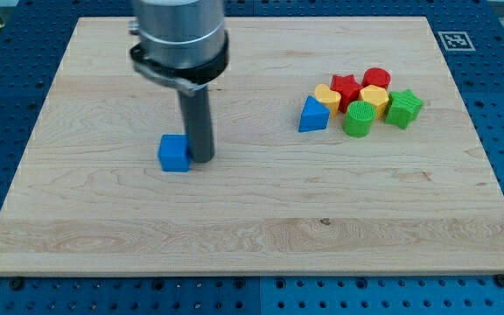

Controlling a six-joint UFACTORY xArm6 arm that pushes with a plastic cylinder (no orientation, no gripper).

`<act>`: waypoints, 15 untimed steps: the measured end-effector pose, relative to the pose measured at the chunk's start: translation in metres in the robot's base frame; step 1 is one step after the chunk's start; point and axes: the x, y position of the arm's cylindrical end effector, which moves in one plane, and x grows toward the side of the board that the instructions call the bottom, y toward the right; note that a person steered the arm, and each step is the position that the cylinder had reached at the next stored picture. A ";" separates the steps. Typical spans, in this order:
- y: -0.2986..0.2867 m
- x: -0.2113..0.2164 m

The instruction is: Separate the blue cube from the blue triangle

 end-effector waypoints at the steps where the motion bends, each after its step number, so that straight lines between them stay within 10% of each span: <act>1: -0.028 -0.001; 10: -0.150 -0.014; 15: -0.101 0.025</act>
